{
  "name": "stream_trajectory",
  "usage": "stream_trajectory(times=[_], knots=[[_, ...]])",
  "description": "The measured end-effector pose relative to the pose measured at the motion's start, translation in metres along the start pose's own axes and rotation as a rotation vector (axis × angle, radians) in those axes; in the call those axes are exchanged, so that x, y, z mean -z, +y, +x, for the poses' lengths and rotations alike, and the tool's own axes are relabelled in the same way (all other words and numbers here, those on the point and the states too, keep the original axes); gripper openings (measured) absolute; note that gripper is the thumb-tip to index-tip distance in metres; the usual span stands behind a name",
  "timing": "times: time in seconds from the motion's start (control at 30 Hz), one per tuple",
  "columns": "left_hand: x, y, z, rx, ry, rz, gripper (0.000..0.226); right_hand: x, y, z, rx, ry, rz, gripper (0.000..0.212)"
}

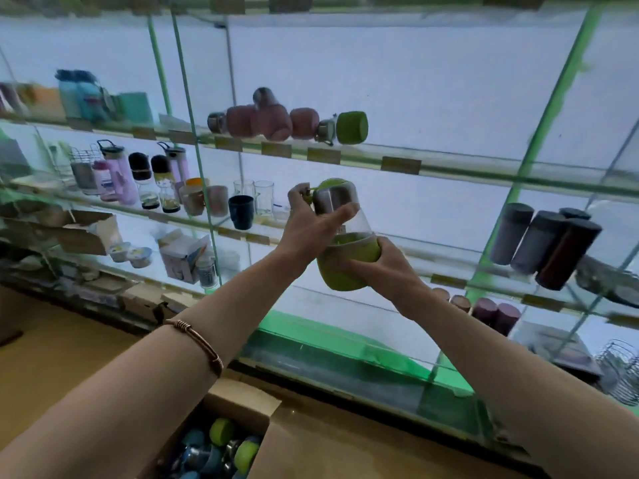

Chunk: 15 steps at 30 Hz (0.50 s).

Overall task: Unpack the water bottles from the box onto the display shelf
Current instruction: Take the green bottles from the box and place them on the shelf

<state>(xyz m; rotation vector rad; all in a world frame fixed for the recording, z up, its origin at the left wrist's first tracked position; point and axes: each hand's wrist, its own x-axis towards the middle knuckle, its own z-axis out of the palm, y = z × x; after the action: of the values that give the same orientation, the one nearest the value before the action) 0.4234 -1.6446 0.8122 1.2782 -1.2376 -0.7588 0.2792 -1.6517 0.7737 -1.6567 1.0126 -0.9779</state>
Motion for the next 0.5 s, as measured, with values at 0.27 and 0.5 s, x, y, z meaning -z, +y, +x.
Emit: stream_trajectory(times=[0.27,0.5], knots=[[-0.031,0.011,0.078,-0.044,0.124,0.183,0.094,0.042,-0.009,0.070,0.013,0.150,-0.163,0.071],[-0.043,0.008,0.171,-0.087,0.095,-0.116,0.085,0.053,-0.018,0.167,0.044,0.219,-0.284,0.082]])
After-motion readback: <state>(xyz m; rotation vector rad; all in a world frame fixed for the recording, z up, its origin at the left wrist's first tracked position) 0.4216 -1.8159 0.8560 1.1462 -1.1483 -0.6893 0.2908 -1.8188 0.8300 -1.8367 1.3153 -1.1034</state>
